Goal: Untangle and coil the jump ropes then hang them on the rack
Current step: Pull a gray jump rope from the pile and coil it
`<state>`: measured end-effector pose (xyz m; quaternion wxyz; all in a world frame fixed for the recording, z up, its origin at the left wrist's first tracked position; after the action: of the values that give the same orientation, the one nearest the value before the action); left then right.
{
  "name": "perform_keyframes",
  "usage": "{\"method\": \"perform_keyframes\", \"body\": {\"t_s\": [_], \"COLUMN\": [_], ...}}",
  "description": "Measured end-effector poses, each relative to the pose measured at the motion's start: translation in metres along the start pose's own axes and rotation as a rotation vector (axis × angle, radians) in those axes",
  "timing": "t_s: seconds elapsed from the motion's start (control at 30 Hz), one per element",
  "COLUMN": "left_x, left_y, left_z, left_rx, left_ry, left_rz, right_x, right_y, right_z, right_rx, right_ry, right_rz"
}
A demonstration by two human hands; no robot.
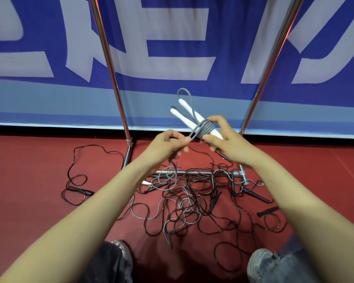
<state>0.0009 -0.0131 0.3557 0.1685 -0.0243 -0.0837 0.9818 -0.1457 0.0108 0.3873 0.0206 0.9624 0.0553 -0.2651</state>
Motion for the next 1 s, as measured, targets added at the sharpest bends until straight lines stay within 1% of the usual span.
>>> {"method": "perform_keyframes", "body": {"t_s": [0.13,0.23,0.3,0.43,0.5,0.57,0.67,0.73,0.8,0.83,0.87,0.9,0.93,0.97,1.0], "left_x": [-0.008,-0.006,-0.005,-0.012,-0.016,-0.013,-0.01,-0.008,-0.01,-0.014,-0.016,-0.008,0.003,0.012,0.016], "left_y": [-0.003,-0.003,-0.002,0.002,0.004,0.003,0.0,-0.005,-0.005,-0.005,-0.003,-0.007,-0.01,-0.013,-0.011], "left_z": [0.012,0.013,0.009,-0.001,-0.005,-0.009,-0.01,-0.011,-0.01,-0.009,-0.016,-0.019,-0.022,-0.022,-0.022], "left_rx": [0.138,0.152,0.141,0.119,0.096,0.083,0.057,0.057,0.09,0.059,-0.01,-0.064,-0.08,-0.085,-0.084], "left_ry": [-0.174,-0.204,-0.149,0.09,0.128,0.113,0.121,0.254,0.385,0.418,0.452,0.482,0.498,0.519,0.545], "left_rz": [0.09,0.052,0.022,0.023,-0.014,-0.097,-0.196,-0.253,-0.287,-0.259,-0.267,-0.37,-0.49,-0.546,-0.555], "right_x": [0.002,0.002,0.002,0.004,0.008,0.013,0.025,0.036,0.05,0.057,0.064,0.07,0.075,0.079,0.08], "right_y": [0.002,0.002,0.001,-0.004,-0.007,-0.012,-0.021,-0.029,-0.038,-0.043,-0.048,-0.052,-0.055,-0.056,-0.055], "right_z": [0.002,-0.001,-0.005,-0.01,-0.014,-0.017,-0.02,-0.016,-0.009,-0.006,-0.004,-0.001,0.003,0.009,0.015], "right_rx": [0.026,0.018,-0.001,-0.039,-0.048,-0.035,-0.032,-0.004,0.062,0.085,0.102,0.117,0.136,0.166,0.202], "right_ry": [0.299,0.458,0.518,0.545,0.556,0.578,0.534,0.464,0.404,0.354,0.29,0.226,0.168,0.102,0.021], "right_rz": [-0.031,-0.029,-0.049,-0.104,-0.15,-0.217,-0.404,-0.546,-0.686,-0.754,-0.82,-0.877,-0.921,-0.938,-0.929]}}
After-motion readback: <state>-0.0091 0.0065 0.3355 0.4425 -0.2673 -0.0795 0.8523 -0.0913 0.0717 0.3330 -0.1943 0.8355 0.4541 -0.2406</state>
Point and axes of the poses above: each hand's wrist, its own y-axis towards the middle knuckle, its own x-axis out of the palm, z = x × y, the point moved 9 cm from there along y, towards the middle knuckle, and after that the axes turned 3 degrees about z, right-handed, at the moved point
